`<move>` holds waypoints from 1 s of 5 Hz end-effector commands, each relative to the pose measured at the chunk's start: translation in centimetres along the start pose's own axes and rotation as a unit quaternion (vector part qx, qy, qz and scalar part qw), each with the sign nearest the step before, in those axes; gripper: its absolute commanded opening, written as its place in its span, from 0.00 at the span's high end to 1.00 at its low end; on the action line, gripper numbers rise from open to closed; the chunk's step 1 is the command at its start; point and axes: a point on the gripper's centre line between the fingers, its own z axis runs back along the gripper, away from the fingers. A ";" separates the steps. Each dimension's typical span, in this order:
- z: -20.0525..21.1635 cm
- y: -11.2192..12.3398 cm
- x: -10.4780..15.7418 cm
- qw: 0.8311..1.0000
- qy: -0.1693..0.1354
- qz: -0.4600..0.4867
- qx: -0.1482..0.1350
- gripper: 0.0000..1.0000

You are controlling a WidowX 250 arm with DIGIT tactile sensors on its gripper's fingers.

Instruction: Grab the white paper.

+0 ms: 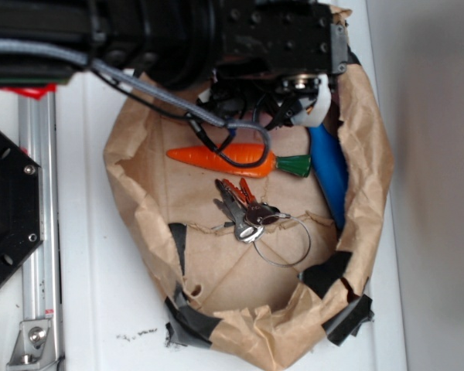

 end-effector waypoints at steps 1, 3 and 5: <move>1.1 -0.6 -0.4 1.000 -0.007 0.006 0.013 0.00; -0.9 0.8 -1.3 0.996 -0.061 0.042 -0.044 0.85; -0.9 1.1 -1.5 0.997 -0.051 0.057 -0.031 1.00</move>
